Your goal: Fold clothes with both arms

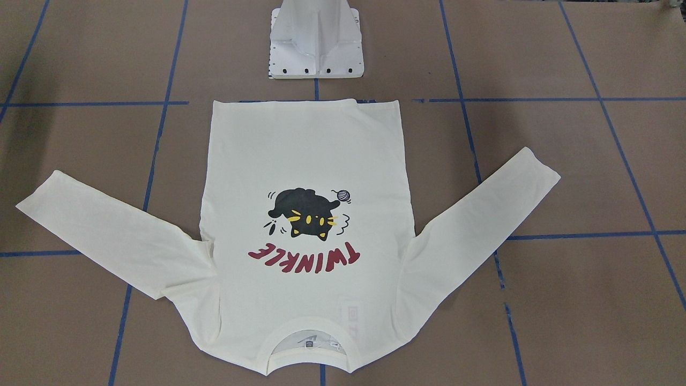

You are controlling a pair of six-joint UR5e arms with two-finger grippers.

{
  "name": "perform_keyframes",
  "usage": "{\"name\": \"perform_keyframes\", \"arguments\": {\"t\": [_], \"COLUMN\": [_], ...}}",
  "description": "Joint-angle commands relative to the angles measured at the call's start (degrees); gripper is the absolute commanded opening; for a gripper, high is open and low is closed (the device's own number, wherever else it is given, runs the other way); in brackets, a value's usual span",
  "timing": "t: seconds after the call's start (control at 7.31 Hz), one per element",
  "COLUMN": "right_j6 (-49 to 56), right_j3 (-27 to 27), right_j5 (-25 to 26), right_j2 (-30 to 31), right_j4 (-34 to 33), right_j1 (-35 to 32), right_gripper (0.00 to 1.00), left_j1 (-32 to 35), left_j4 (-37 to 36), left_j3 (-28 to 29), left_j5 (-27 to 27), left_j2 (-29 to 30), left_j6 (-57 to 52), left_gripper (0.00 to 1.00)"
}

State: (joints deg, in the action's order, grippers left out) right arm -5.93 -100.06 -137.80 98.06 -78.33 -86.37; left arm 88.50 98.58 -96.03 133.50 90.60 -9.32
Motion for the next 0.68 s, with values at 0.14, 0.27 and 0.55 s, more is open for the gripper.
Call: {"name": "perform_keyframes", "arguments": {"t": [0.14,0.27,0.55], "right_j6": [-26.8,-27.0,-27.2], "right_j3": [0.4,0.7,3.9], "right_j5": [5.8,10.4,13.9], "right_j2": [5.2,4.7,1.4], "right_j4": [22.1,22.2,22.1], "right_j1": [17.3,21.8,26.5], "right_gripper": [1.00,1.00,1.00], "left_j1": [-0.1,-0.1,-0.1], "left_j4": [1.8,3.4,7.7], "left_j3": [-0.3,0.4,1.9], "left_j5": [2.7,3.1,3.0], "left_j2": [0.1,-0.8,-1.7], "left_j6": [0.2,0.1,0.0], "left_gripper": [1.00,1.00,1.00]}}
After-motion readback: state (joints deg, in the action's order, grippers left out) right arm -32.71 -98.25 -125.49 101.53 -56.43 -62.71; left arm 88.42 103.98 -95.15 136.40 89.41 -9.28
